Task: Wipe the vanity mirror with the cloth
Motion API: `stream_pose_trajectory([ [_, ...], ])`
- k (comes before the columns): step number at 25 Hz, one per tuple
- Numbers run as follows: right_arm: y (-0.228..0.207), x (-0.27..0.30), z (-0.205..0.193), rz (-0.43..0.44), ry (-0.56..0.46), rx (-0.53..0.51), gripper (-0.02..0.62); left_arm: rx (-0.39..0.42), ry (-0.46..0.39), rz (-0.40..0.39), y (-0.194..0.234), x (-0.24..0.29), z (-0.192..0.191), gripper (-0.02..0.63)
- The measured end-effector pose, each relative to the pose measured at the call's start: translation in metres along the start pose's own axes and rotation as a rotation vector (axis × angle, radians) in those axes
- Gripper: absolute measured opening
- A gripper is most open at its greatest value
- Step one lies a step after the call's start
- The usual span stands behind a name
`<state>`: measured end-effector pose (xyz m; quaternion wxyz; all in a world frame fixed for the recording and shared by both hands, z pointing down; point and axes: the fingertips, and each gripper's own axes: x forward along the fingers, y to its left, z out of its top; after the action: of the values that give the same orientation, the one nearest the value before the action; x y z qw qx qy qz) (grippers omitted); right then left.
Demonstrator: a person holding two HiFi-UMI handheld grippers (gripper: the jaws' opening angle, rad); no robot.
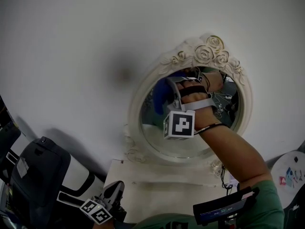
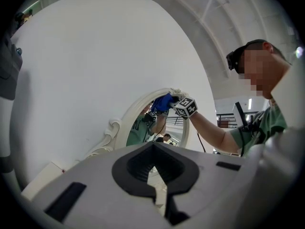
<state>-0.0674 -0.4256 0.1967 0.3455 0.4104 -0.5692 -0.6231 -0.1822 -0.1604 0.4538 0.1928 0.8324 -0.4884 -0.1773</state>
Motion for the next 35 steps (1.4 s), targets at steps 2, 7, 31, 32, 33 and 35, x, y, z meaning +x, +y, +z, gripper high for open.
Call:
stream_pose_trajectory([
  [2,0.001,0.002,-0.001,0.004,0.005,0.0,0.103,0.0,0.003,-0.003,0.0,0.002,0.0,-0.003],
  [7,-0.002,0.001,-0.011,0.007,0.027,0.031,0.103,0.004,0.012,-0.024,0.0,0.008,0.0,-0.003],
  [31,-0.006,-0.063,-0.17,-0.046,0.308,0.026,0.103,-0.005,0.03,-0.074,0.006,0.015,-0.003,-0.003],
  [32,-0.006,-0.064,-0.163,-0.046,0.288,0.034,0.103,-0.005,0.025,-0.065,0.007,0.011,-0.002,-0.003],
  [33,-0.005,-0.066,-0.152,-0.044,0.251,0.041,0.103,-0.006,0.022,-0.054,0.008,0.007,-0.002,-0.003],
  [35,0.003,-0.065,-0.116,-0.026,0.145,0.047,0.103,-0.008,0.017,-0.032,0.01,0.0,-0.002,-0.003],
])
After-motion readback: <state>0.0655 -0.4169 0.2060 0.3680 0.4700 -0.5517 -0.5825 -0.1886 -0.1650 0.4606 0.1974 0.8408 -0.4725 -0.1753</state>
